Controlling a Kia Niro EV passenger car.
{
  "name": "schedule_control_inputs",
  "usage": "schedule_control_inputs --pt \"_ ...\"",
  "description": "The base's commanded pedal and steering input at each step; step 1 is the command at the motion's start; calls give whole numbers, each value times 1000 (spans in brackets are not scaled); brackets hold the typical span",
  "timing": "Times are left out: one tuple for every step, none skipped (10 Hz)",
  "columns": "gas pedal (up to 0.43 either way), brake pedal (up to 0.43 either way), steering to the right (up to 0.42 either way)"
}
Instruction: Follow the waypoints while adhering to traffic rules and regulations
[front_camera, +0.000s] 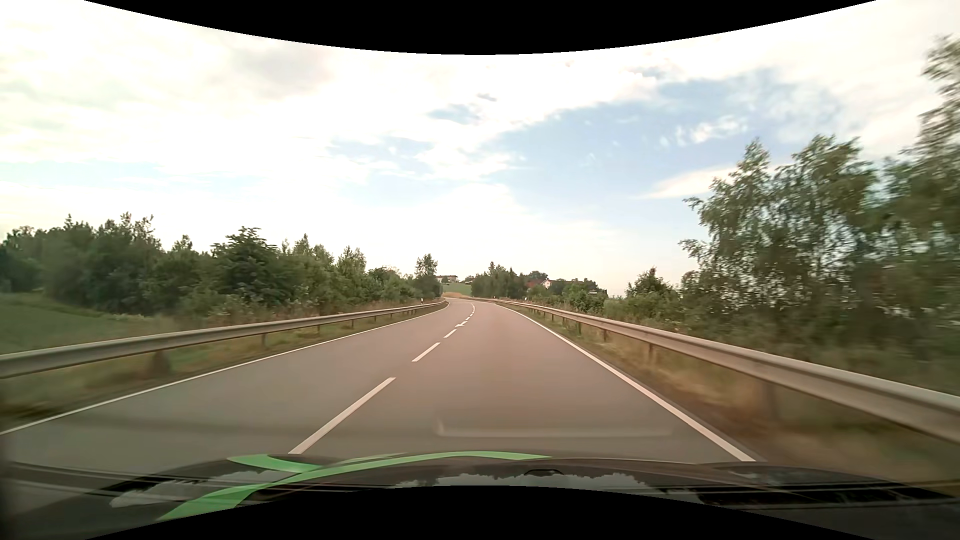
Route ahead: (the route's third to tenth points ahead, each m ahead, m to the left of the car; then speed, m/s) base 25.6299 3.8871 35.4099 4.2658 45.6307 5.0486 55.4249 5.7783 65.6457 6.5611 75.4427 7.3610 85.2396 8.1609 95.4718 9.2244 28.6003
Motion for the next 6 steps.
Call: schedule_control_inputs --pt "228 0 -9" --pt "240 0 -9" --pt "240 0 -10" --pt "240 0 -10" --pt "248 0 -10" --pt "248 0 -10"
